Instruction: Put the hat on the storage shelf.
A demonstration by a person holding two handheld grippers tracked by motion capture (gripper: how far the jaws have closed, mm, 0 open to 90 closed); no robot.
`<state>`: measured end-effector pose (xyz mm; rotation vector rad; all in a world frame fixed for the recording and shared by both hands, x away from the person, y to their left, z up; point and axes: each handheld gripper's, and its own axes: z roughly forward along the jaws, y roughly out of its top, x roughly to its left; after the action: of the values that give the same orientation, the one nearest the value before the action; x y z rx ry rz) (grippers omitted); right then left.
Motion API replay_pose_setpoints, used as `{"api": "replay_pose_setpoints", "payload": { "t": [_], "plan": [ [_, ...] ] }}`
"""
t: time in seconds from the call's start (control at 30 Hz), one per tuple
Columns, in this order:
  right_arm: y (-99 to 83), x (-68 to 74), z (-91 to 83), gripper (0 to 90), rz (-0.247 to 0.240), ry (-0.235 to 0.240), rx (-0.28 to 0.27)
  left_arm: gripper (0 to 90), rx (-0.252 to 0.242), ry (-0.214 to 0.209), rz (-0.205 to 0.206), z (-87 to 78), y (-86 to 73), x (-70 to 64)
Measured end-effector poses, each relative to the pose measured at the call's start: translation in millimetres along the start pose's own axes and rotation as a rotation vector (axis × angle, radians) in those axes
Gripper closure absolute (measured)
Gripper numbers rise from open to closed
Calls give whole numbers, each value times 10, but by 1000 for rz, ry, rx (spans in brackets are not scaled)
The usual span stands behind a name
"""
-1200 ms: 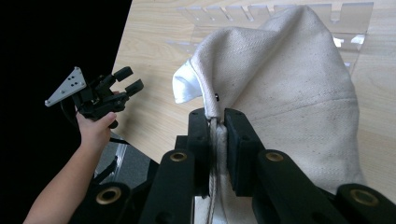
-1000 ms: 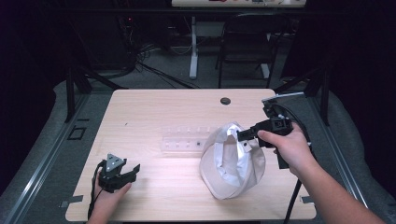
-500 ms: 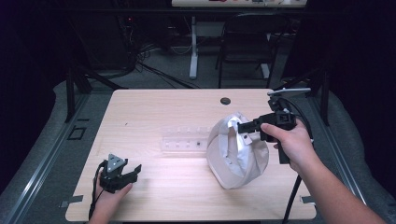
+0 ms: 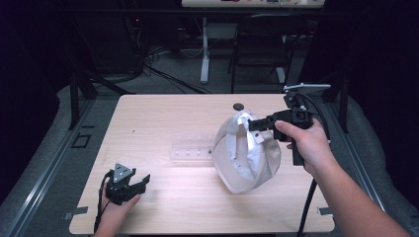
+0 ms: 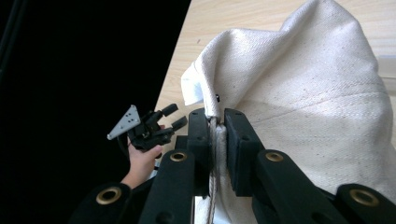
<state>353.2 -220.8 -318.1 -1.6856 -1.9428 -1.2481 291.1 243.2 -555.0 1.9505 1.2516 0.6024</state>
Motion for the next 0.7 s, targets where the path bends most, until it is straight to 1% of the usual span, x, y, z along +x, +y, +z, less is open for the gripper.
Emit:
{"api": "replay_pose_setpoints", "payload": {
  "t": [0.07,0.17,0.23,0.27,0.33,0.43,0.5,0.63,0.7],
  "plan": [
    [23,20,-3,817,-4,-2,-3,399,-3,-2,-6,0,0,-16],
    [67,59,-19,817,-10,4,-11,399,1,-2,9,-3,4,-36],
    [87,79,-23,818,-7,6,-19,399,-6,-2,11,-1,6,-57],
    [100,87,-28,818,-9,6,-21,399,-2,-8,18,-12,10,-77],
    [125,100,-41,818,-11,8,-27,399,-9,-13,21,-17,12,-102],
    [159,117,-52,817,-4,16,-40,398,-11,-23,28,-25,16,-131],
    [170,116,-58,817,-7,16,-36,398,-14,-25,28,-22,16,-143],
    [228,130,-59,817,2,14,-47,398,-13,-35,44,-22,23,-185],
    [254,135,-62,817,2,12,-47,398,-15,-43,43,-24,24,-212]
  ]
}}
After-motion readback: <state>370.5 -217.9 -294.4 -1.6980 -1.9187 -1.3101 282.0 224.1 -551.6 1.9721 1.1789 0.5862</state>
